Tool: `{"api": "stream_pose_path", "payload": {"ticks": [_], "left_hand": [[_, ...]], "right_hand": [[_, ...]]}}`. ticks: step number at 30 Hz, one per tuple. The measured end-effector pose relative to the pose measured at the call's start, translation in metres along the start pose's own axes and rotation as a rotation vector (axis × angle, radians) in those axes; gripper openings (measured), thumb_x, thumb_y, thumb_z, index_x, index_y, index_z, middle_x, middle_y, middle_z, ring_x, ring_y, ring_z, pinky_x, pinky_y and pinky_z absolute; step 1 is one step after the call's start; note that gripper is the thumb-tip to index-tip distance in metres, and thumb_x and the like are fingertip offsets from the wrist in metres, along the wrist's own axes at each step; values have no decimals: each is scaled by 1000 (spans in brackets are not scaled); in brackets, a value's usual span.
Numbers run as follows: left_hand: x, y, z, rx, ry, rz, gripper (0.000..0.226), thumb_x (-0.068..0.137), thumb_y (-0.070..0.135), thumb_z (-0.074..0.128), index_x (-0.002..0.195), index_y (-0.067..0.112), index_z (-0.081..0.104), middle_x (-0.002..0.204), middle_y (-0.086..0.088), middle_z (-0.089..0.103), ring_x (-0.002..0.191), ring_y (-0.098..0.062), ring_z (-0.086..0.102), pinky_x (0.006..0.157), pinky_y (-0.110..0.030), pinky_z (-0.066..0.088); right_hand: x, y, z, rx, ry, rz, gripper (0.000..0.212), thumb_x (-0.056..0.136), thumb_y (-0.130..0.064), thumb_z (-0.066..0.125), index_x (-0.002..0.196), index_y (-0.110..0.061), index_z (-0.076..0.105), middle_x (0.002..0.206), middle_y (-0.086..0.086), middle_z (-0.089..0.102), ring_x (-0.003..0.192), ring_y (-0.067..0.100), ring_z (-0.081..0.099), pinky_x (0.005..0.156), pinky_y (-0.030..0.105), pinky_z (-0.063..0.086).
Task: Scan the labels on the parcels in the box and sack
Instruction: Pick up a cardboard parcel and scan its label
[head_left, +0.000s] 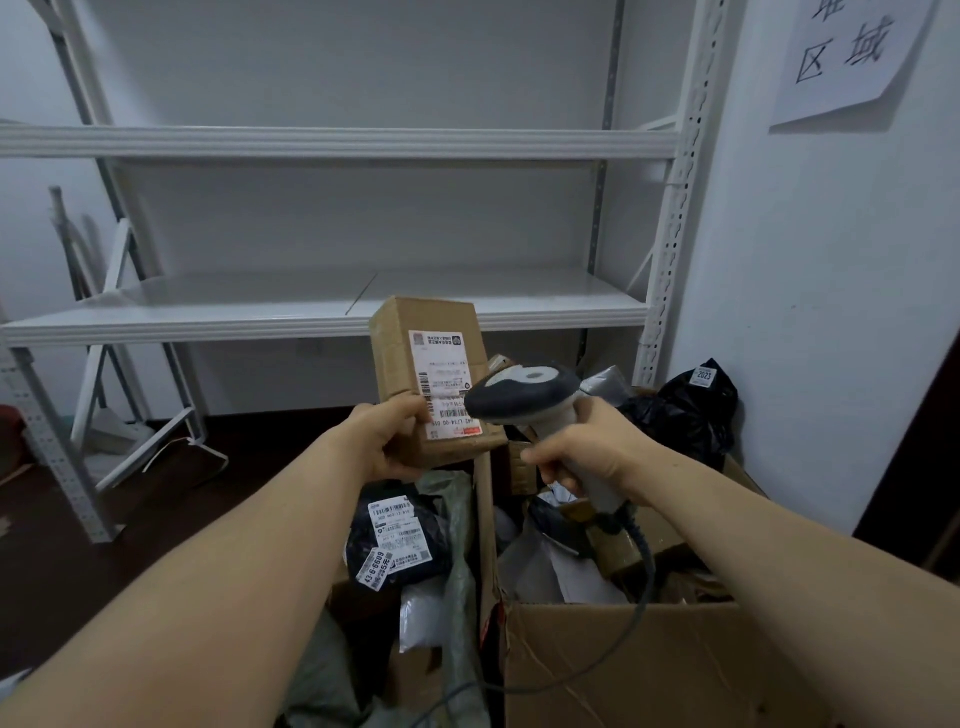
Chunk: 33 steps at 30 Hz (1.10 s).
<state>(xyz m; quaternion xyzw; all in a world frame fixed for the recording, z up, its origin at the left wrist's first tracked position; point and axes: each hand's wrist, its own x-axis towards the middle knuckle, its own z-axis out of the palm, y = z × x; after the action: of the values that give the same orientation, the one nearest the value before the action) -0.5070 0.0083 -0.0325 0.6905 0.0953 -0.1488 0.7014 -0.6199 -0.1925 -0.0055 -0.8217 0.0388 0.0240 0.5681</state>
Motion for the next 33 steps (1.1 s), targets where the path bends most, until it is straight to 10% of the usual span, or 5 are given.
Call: {"api": "stream_pose_path", "payload": {"ticks": [13,26,33], "left_hand": [[-12,3,-14,218,-26,-42,49,69,12,80,112,8,56,100,-17,71,91,-33,69,71,-52,58],[-9,1,-14,200,-61,-62,46,72,12,78,112,6,55,102,-18,69,93,-36,68,75,-56,56],[-13,-13,-16,277,-84,-6,65,77,-11,60,128,22,35,102,-9,55,90,-32,56,85,-58,49]], "right_hand": [[10,10,7,-459,99,-233,21,70,-6,68,90,-6,64,79,11,69,61,21,62,58,39,55],[8,8,7,-565,69,-238,19,69,-5,66,70,-20,54,67,-5,58,58,8,54,53,20,45],[10,14,9,-15,168,-82,25,70,10,69,83,-9,59,65,8,59,37,11,50,39,23,41]]}}
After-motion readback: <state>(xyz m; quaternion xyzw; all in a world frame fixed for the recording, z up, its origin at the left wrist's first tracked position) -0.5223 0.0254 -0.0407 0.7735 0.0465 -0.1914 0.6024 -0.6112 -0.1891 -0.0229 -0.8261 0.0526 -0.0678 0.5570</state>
